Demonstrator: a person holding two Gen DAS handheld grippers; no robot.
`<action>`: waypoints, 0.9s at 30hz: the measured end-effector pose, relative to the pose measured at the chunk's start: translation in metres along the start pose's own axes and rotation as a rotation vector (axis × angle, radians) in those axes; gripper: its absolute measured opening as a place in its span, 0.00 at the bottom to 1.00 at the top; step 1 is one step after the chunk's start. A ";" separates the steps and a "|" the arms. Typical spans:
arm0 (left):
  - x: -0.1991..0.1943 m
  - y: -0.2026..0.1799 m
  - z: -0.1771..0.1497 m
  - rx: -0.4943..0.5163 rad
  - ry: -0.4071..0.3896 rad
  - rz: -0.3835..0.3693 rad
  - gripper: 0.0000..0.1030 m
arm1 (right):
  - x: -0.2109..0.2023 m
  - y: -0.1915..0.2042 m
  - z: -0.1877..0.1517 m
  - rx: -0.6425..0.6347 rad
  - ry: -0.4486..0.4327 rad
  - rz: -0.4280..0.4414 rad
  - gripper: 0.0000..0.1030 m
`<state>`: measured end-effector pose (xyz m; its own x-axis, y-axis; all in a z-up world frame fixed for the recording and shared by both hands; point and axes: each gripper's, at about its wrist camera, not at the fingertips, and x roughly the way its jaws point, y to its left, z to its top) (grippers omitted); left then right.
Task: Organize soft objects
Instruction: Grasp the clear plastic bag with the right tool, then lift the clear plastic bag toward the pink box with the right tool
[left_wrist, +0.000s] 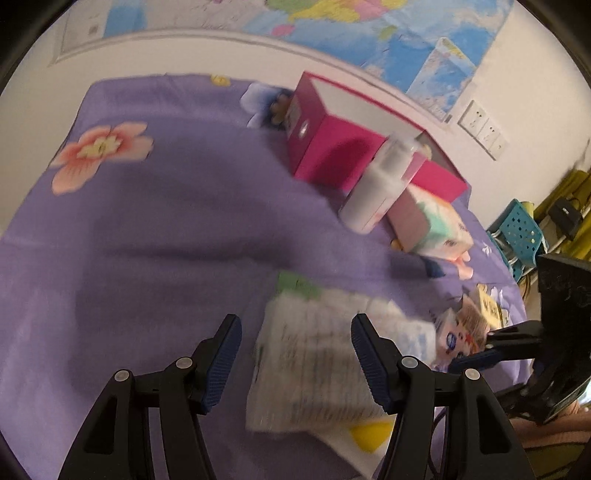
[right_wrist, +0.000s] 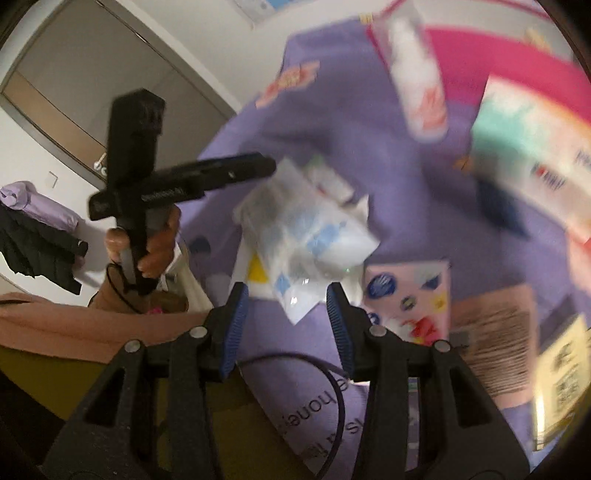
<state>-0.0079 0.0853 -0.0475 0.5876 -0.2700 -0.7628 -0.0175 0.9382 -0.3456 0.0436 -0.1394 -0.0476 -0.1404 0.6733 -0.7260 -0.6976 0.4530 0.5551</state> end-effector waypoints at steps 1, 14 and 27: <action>0.000 0.002 -0.003 -0.006 0.006 -0.003 0.61 | 0.007 0.000 0.000 0.001 0.022 -0.018 0.49; 0.004 0.006 -0.014 -0.023 0.073 -0.084 0.58 | 0.015 -0.005 0.017 0.031 -0.100 -0.041 0.49; -0.011 -0.004 -0.003 -0.010 0.018 -0.087 0.51 | 0.002 -0.015 0.018 0.034 -0.234 -0.045 0.31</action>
<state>-0.0171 0.0838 -0.0391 0.5723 -0.3542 -0.7396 0.0246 0.9089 -0.4163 0.0669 -0.1341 -0.0503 0.0601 0.7671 -0.6388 -0.6747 0.5028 0.5404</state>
